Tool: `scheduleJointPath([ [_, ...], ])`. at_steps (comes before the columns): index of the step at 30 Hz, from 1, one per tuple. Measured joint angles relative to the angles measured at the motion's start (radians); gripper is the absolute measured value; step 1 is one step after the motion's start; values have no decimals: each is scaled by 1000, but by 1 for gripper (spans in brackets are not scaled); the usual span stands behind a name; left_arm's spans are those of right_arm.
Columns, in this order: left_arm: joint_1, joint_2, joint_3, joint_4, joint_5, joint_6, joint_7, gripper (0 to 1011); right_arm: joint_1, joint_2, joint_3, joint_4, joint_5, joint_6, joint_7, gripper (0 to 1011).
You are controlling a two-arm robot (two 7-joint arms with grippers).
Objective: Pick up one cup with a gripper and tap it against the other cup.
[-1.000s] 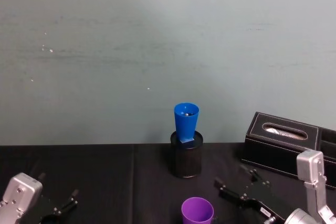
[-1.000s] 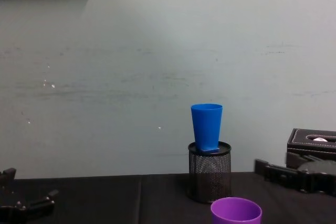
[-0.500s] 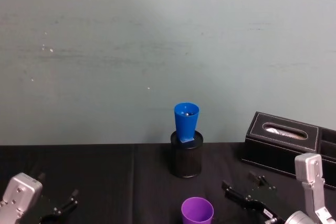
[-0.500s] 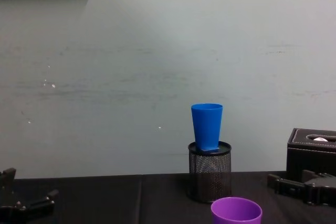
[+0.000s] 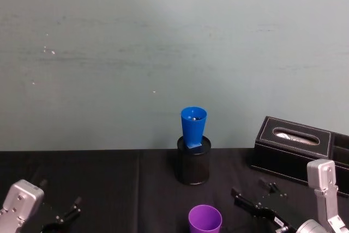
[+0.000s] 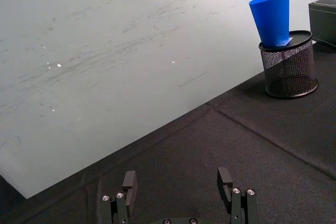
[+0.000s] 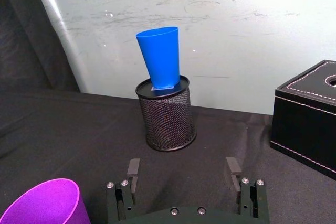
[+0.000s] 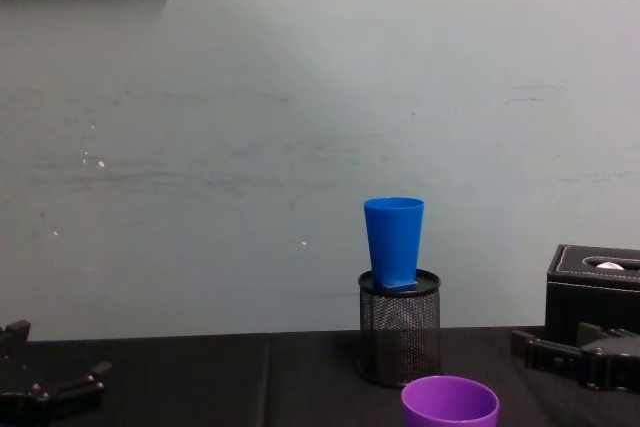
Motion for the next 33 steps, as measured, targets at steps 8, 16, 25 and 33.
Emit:
scheduleJointPath([
  [8,0,0,0,0,0,0,0,1005,-1,0,1,-1,1,-1,-3,1003],
  [16,0,0,0,0,0,0,0,1005,-2,0,1,-2,2,-1,-4,1003],
  [25,0,0,0,0,0,0,0,1004,-2,0,1,-3,2,-1,-5,1003],
  [33,0,0,0,0,0,0,0,1005,-2,0,1,-3,2,-1,-5,1003],
])
